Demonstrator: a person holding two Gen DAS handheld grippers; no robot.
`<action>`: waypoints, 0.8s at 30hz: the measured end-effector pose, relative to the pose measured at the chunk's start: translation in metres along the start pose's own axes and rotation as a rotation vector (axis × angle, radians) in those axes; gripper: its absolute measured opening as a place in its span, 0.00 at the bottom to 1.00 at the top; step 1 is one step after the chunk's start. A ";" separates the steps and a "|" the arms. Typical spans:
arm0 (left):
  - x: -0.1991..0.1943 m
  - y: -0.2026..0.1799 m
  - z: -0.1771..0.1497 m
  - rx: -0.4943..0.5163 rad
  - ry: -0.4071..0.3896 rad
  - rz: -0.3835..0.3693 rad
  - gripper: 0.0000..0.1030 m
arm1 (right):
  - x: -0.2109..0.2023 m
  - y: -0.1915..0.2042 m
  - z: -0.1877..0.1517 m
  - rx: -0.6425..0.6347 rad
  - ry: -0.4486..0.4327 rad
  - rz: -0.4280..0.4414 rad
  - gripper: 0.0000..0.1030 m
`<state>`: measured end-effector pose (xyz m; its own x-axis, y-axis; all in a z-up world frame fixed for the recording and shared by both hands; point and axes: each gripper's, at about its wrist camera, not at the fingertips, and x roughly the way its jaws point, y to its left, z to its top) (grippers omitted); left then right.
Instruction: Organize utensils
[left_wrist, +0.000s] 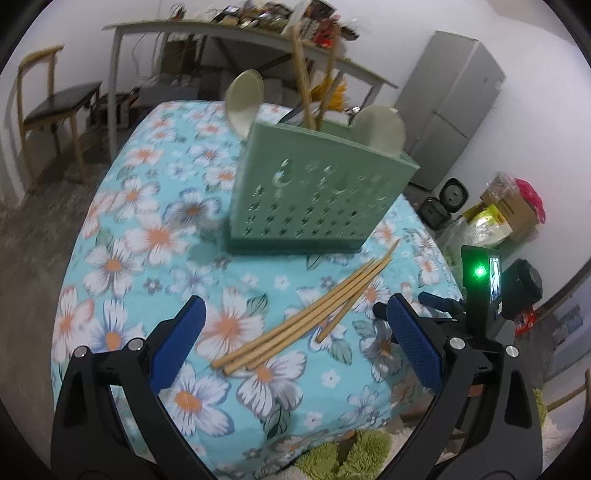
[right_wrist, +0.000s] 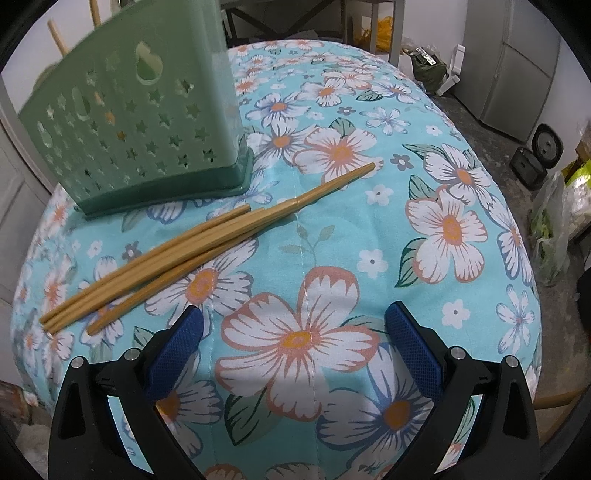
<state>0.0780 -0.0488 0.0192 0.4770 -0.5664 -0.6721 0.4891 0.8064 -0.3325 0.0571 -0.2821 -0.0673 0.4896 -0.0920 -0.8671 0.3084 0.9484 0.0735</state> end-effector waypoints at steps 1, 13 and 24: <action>0.000 -0.003 0.002 0.026 -0.011 0.000 0.92 | -0.002 -0.002 0.000 0.015 -0.005 0.018 0.94; 0.023 -0.012 0.013 0.267 -0.069 0.063 0.92 | -0.014 -0.027 0.010 0.224 -0.046 0.355 0.77; 0.042 -0.001 0.004 0.282 -0.048 0.063 0.90 | 0.016 -0.045 0.027 0.460 0.024 0.504 0.44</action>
<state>0.1004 -0.0746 -0.0063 0.5439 -0.5293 -0.6512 0.6380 0.7649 -0.0889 0.0729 -0.3340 -0.0708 0.6482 0.3386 -0.6821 0.3655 0.6474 0.6687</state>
